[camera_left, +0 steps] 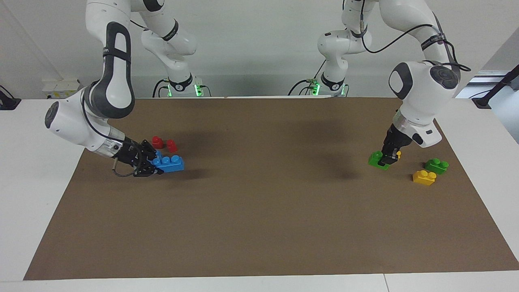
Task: Remove green block with left arm and hold with right
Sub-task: 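Lower the green brick with the left gripper while the right gripper lowers blue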
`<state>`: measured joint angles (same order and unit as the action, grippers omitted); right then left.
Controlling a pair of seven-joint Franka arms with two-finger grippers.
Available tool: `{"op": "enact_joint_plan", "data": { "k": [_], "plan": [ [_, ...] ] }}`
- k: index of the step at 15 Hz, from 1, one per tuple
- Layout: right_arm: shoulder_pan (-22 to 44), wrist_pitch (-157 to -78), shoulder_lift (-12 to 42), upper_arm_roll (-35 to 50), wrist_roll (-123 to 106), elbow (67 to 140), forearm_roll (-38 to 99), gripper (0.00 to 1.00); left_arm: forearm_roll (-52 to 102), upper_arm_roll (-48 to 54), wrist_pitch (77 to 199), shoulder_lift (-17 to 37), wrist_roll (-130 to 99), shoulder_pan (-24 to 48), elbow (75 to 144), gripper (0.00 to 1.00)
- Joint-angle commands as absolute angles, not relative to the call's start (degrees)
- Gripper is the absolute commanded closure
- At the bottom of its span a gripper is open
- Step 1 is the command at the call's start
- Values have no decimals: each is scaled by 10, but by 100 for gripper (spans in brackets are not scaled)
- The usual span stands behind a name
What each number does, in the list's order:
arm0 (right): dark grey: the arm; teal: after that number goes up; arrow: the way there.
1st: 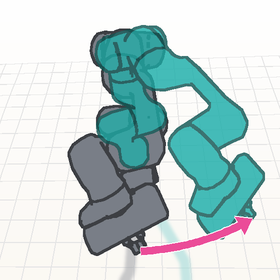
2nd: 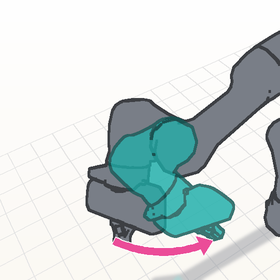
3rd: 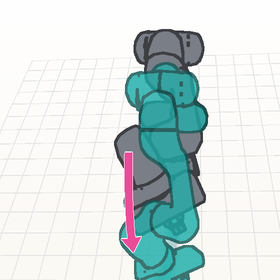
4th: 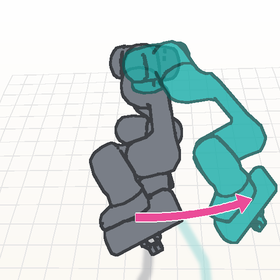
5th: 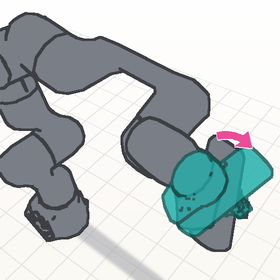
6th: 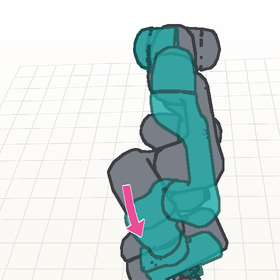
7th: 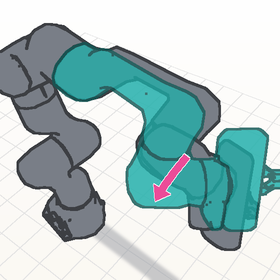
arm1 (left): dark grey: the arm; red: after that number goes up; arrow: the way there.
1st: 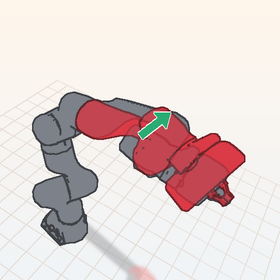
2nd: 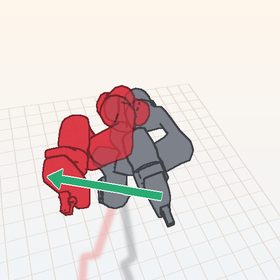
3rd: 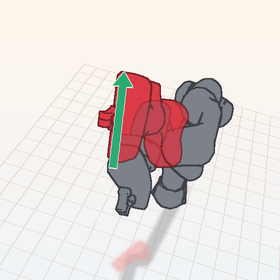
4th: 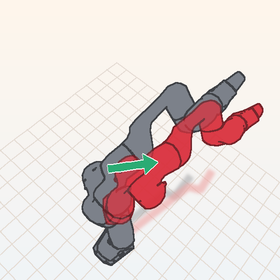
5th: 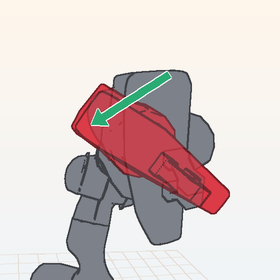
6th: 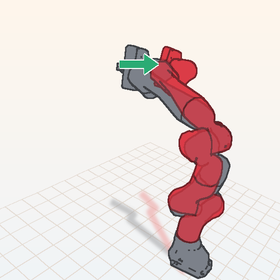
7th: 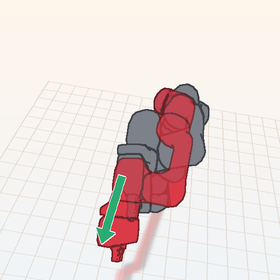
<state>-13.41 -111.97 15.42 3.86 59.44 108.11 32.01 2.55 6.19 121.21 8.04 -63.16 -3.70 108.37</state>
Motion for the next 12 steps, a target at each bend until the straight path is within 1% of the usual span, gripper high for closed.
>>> {"op": "enact_joint_plan", "data": {
  "k": [1, 3, 7, 10, 12],
  "plan": [
    [-150, -1137, 159, 47, 570, 1107, 311, 100, 38, 67, 1251, 106, -580, -65, 1088, 100],
    [-151, -1159, 166, 48, 563, 1119, 311, 100, 36, 66, 1270, 117, -552, -83, 1087, 100],
    [-150, -1205, 176, 49, 540, 1140, 310, 100, 27, 65, 1321, 166, -551, -87, 1084, 100],
    [-149, -1222, 189, 50, 534, 1141, 311, 100, 20, 65, 1350, 192, -549, -88, 1083, 100],
    [-148, -1244, 193, 50, 514, 1156, 316, 100, 19, 64, 1360, 206, -548, -93, 1080, 100]
  ]
}}
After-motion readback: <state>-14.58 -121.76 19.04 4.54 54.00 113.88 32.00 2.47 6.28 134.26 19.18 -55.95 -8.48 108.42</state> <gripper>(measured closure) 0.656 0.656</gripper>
